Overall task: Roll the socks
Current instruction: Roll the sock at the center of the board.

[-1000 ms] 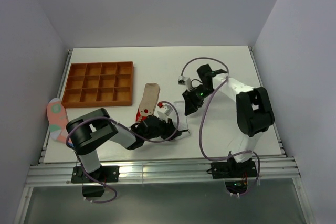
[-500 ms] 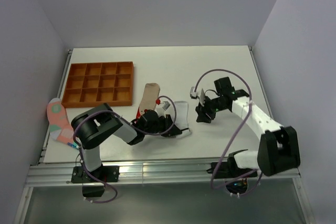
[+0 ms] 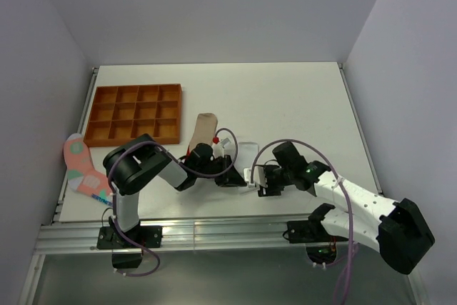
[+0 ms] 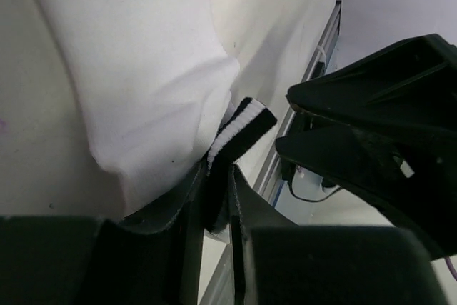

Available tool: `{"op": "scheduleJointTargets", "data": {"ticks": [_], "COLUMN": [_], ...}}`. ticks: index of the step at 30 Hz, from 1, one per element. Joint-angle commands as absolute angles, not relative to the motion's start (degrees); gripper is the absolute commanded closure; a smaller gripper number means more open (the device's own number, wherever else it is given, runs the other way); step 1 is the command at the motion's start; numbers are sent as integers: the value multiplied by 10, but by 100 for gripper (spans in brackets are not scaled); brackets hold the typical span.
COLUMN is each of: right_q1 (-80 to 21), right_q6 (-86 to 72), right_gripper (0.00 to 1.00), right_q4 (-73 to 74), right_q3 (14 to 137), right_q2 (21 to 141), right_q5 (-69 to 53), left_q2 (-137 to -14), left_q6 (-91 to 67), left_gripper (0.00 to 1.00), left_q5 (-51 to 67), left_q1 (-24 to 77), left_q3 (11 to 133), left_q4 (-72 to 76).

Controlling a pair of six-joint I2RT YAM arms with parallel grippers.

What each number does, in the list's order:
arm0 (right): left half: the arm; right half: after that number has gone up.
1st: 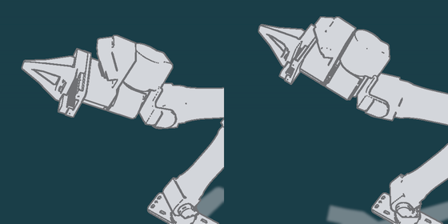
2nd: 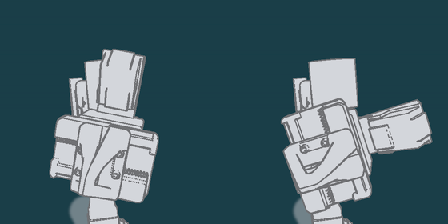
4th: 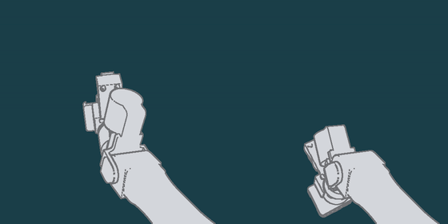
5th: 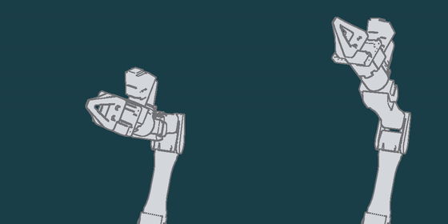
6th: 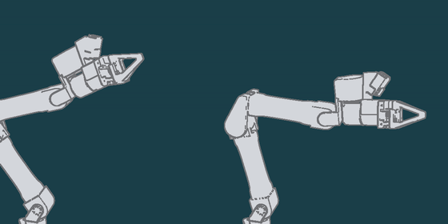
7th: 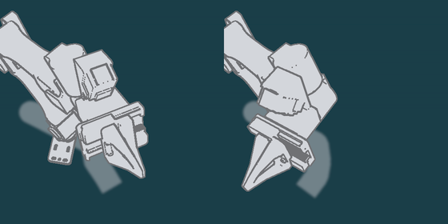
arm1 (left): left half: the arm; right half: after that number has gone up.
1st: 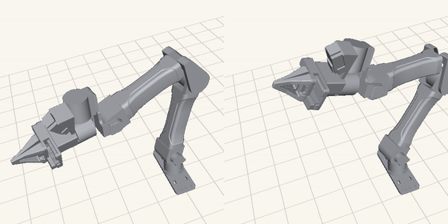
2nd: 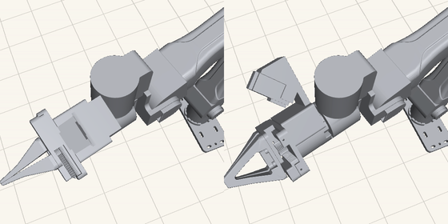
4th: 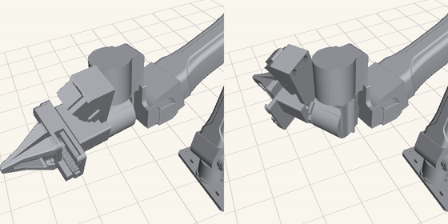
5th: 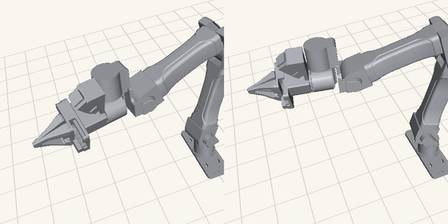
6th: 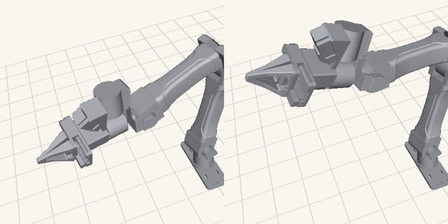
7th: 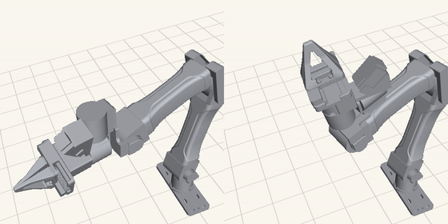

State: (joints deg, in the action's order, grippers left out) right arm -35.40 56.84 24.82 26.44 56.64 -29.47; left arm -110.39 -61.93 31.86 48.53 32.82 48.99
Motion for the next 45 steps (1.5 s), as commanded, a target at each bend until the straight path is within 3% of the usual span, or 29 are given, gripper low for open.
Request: {"op": "scheduleJointTargets", "data": {"ticks": [1, 15, 33, 42, 45], "right_q1": [-381, -518, -591, -594, -593], "right_q6": [581, 551, 512, 504, 498], "right_gripper": [41, 48, 51, 57, 65], "right_q4": [160, 84, 72, 55, 59], "right_q3": [239, 174, 146, 144, 154], "right_q2": [544, 512, 500, 542, 565], "right_q5": [-251, -170, -113, -105, -110], "left_q2": [-1159, -1201, -1198, -1198, -1188], "left_q6": [-593, -607, -607, -613, -618], "left_gripper": [100, 100, 100, 100, 100], "left_q5": [341, 396, 395, 403, 403], "left_q1": [489, 481, 475, 475, 475], "left_q3": [291, 326, 341, 342, 338], "left_q4": [265, 236, 208, 222, 235]}}
